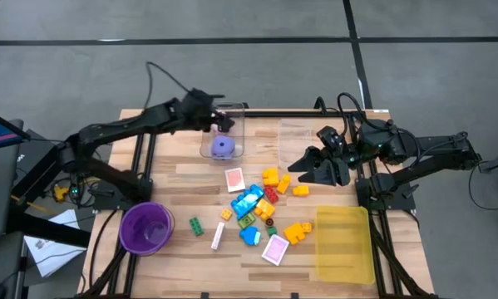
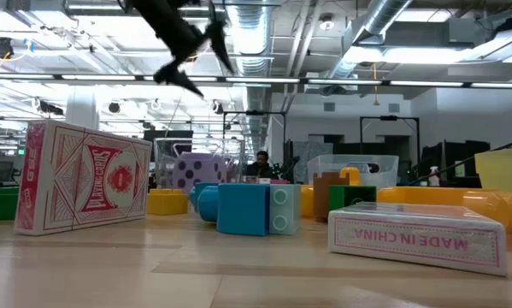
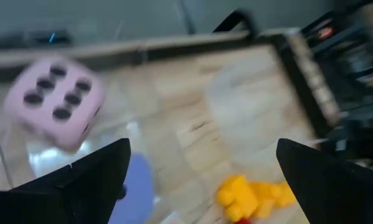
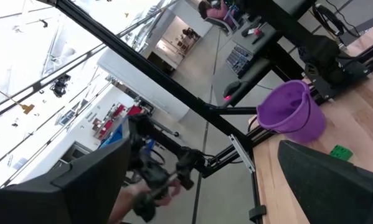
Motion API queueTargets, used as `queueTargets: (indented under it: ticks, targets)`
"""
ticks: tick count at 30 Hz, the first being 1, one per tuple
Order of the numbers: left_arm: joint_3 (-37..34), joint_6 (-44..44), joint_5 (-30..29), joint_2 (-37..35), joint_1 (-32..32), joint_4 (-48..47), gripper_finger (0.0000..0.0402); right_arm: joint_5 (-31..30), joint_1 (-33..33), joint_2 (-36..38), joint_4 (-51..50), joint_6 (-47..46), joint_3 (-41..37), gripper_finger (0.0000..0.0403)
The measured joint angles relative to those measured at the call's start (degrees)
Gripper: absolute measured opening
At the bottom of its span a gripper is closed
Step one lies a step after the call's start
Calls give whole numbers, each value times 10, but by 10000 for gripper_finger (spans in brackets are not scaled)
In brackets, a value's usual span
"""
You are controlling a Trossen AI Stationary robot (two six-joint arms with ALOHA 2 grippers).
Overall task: Pick & Place Toys
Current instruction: Put the red deck of cards into the right transparent bin
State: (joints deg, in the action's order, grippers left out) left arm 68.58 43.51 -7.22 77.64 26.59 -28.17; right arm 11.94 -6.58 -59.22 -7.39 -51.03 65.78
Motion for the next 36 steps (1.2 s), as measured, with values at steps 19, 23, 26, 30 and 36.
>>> queueTargets:
  ticks: [19, 23, 26, 30, 36]
  targets:
    - [0, -32, 0, -124, -12, 42, 400, 0, 3, 0, -6, 7, 0, 399]
    - [0, -32, 0, -124, -12, 42, 400, 0, 3, 0, -7, 13, 0, 399]
    - [0, -32, 0, -124, -12, 42, 400, 0, 3, 0, -6, 18, 0, 399]
    - [0, -14, 18, -124, -12, 42, 400, 0, 3, 0, -5, 21, 0, 399]
    - [0, -13, 164, -124, -18, 44, 400, 0, 3, 0, -4, 35, 0, 399]
